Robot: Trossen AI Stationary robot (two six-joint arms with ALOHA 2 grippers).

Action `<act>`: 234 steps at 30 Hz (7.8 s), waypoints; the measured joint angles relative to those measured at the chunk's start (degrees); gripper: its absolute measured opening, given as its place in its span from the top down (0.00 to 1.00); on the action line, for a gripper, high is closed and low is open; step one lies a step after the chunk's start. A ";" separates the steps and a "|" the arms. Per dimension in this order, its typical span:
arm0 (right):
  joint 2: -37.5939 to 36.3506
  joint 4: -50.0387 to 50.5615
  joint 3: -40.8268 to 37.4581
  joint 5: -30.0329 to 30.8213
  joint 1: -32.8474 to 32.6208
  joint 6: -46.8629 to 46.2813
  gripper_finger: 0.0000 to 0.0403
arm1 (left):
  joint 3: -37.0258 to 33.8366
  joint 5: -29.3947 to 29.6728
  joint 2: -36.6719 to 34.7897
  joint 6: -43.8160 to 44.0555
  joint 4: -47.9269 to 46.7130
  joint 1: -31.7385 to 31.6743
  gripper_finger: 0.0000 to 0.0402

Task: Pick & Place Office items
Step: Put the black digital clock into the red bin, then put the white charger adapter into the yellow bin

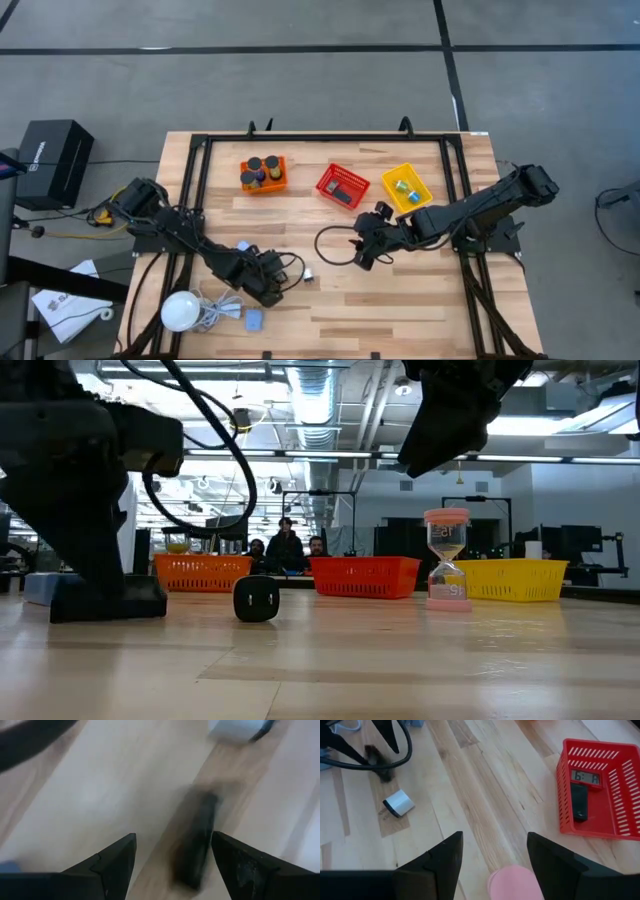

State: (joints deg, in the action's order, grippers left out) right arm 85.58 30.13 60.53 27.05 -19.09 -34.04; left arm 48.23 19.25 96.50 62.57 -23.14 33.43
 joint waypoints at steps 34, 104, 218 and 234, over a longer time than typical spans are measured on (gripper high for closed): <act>0.01 0.21 0.00 -0.07 0.00 0.17 0.47 | -0.72 -0.52 -1.63 -8.29 15.32 -6.32 0.31; 0.02 0.65 0.02 -0.20 -1.51 1.51 0.47 | -0.87 7.44 -13.33 -42.99 12.18 -23.57 0.60; 0.02 -29.95 0.02 -35.38 8.34 56.67 0.47 | 4.35 -16.06 -36.16 -63.18 7.46 -32.68 0.54; 20.31 -14.34 18.95 -43.76 9.16 66.19 0.47 | 4.33 -14.25 -36.18 -63.71 6.00 -32.72 0.54</act>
State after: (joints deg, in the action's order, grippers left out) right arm 105.89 15.79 79.49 -16.71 -9.93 32.15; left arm 52.56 4.99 60.31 -1.13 -17.14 0.71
